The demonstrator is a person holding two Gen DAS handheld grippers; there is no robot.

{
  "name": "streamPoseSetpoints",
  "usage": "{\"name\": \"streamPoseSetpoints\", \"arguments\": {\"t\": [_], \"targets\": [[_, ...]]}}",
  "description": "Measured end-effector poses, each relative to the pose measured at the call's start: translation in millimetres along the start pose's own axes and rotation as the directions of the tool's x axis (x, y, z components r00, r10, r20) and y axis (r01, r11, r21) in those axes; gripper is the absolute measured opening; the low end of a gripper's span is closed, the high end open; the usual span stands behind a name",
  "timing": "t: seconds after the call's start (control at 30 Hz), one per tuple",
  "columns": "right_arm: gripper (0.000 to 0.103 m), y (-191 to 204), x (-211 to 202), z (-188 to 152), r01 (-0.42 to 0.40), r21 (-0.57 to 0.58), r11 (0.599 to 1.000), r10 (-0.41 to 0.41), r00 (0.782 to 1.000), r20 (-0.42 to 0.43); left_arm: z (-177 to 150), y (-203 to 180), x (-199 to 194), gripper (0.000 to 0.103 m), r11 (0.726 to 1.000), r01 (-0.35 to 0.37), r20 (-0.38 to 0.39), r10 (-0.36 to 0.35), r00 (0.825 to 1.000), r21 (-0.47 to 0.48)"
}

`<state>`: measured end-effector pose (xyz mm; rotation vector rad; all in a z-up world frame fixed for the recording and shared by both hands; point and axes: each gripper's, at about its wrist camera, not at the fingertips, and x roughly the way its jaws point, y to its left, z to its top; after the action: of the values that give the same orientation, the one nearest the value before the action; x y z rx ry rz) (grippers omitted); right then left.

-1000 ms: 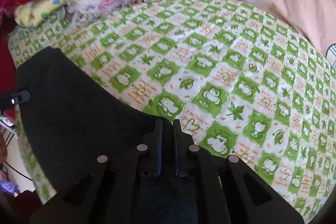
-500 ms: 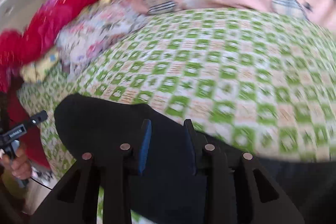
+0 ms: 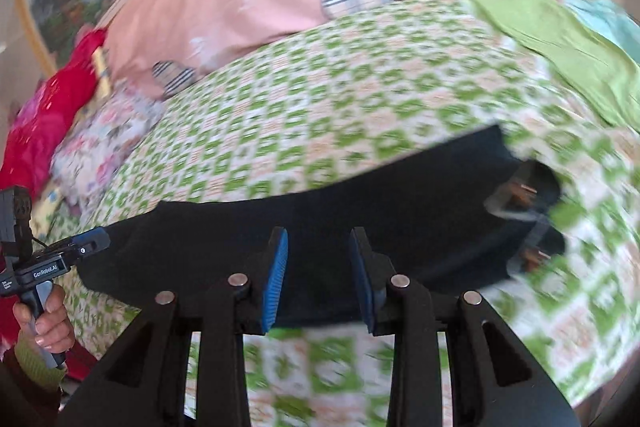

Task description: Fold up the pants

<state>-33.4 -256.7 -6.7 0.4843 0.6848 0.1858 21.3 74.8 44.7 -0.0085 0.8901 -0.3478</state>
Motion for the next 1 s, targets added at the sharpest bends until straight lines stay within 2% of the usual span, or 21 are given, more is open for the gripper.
{"name": "streamPoseSetpoints", "arguments": {"t": [0.07,0.13,0.23,0.47,0.57,0.7,0.83,0.87,0.9,0.93,0.97,1.0], "targets": [[0.034,-12,-7,-3,0.021,0.030,0.999,-0.022,1.000,0.013,16,-23,16,0.060,0.997,0.047,-0.029,-0.045,0.999,0.054],[0.034,-28,-15,-5,0.030,0.066,0.997,-0.032,0.999,0.029,29,-39,31,0.060,0.995,0.059,-0.053,-0.055,0.997,0.084],[0.034,-51,-19,-6,0.039,0.125,0.991,-0.044,0.998,0.040,50,-66,57,0.060,0.985,0.115,-0.099,-0.102,0.990,0.128],[0.034,-84,-12,-1,0.023,0.212,0.977,-0.033,0.998,0.047,92,-133,112,0.061,0.942,0.234,-0.189,-0.190,0.963,0.242],[0.034,-93,-7,0,0.004,0.240,0.971,-0.016,0.999,0.047,106,-157,138,0.061,0.918,0.276,-0.242,-0.210,0.947,0.283],[0.034,-102,-4,0,-0.017,0.268,0.963,0.001,0.998,0.059,118,-184,170,0.061,0.885,0.355,-0.325,-0.254,0.911,0.302],[0.034,-102,0,1,-0.018,0.254,0.967,0.003,0.998,0.059,119,-205,199,0.060,0.869,0.378,-0.398,-0.238,0.886,0.321],[0.033,-102,1,1,-0.018,0.250,0.968,0.004,0.998,0.058,117,-209,203,0.054,0.866,0.380,-0.409,-0.234,0.882,0.326],[0.027,-101,2,1,-0.022,0.243,0.970,0.007,0.998,0.060,116,-214,207,0.047,0.863,0.382,-0.419,-0.228,0.879,0.332],[0.021,-101,2,1,-0.022,0.239,0.971,0.007,0.998,0.061,114,-217,208,0.025,0.858,0.389,-0.426,-0.230,0.875,0.336],[0.009,-100,1,1,-0.019,0.235,0.972,0.005,0.998,0.062,113,-220,208,0.021,0.855,0.384,-0.424,-0.222,0.878,0.349],[0.007,-100,-2,0,-0.023,0.232,0.973,0.007,0.998,0.068,113,-225,206,0.017,0.851,0.371,-0.406,-0.211,0.889,0.372]]}}
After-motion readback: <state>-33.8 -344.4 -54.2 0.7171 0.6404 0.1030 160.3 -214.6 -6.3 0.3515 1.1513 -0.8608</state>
